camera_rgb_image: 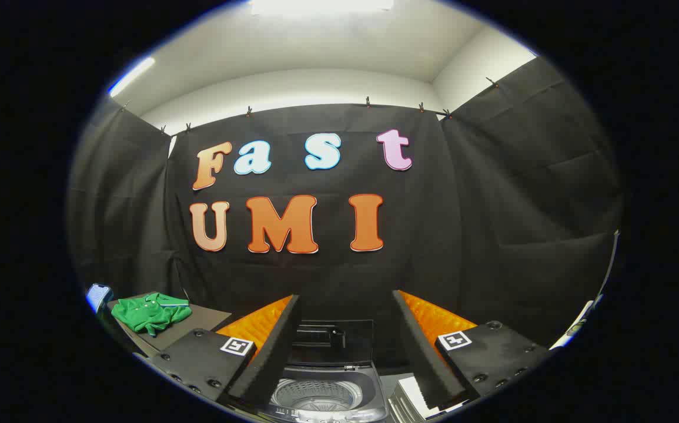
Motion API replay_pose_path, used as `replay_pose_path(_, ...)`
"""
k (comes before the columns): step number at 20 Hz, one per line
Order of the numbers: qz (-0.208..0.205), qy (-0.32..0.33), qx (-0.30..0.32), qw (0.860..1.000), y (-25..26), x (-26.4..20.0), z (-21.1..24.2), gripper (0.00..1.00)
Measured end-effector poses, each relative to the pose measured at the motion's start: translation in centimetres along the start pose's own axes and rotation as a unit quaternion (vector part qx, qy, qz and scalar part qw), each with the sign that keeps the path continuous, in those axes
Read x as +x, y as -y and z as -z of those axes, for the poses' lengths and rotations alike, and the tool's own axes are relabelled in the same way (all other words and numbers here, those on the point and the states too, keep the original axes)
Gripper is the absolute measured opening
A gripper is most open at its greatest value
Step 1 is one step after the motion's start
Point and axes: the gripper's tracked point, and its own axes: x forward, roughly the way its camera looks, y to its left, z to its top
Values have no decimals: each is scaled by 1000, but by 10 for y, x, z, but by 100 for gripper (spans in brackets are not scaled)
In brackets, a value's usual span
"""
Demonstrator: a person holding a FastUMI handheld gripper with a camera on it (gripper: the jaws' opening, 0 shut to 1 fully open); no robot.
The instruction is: Put the clothes into the washing machine and then close the washing machine lid.
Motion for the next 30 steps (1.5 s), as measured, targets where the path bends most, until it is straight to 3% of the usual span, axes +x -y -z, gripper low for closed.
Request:
replay_pose_path(21,7,-15,-14,1000,-19,9,8,98)
replay_pose_path(28,1,-3,-4,1000,-75,30,-9,98)
replay_pose_path(30,-29,1,-5,1000,-114,37,-14,98)
